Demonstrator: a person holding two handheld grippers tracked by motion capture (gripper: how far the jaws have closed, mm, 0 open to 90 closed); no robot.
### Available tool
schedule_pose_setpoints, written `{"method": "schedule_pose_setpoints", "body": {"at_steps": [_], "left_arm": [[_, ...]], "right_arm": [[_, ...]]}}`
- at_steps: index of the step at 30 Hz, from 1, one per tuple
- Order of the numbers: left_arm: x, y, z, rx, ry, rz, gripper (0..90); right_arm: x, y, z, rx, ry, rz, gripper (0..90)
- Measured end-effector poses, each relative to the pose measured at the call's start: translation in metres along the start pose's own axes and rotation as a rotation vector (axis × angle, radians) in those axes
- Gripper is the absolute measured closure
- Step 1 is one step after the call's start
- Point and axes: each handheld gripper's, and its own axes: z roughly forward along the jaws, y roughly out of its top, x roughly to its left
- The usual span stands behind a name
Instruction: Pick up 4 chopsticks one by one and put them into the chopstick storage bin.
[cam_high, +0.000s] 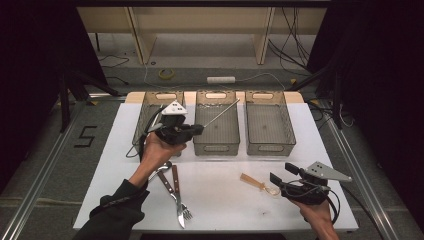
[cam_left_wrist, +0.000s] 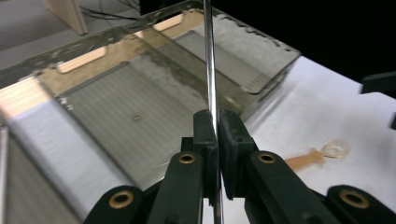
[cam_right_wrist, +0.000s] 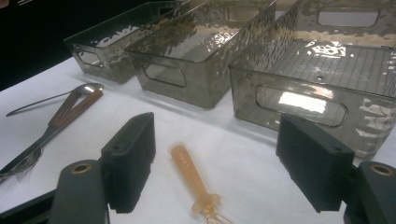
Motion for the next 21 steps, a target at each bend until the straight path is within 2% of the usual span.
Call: {"method": "schedule_pose_setpoints", "body": {"at_steps": [10,21], "left_arm": [[0.048,-0.015,-0.014,-0.035,0.097,-0.118,85.7],[0.081,-0.035,-0.026,-0.072,0.189,-0.198,85.7]], "right_arm": [[0.0,0.0,0.0,-0.001,0.001,0.0,29.3],[0.0,0.0,0.001,0.001,0.002,-0.001,29.3]]}}
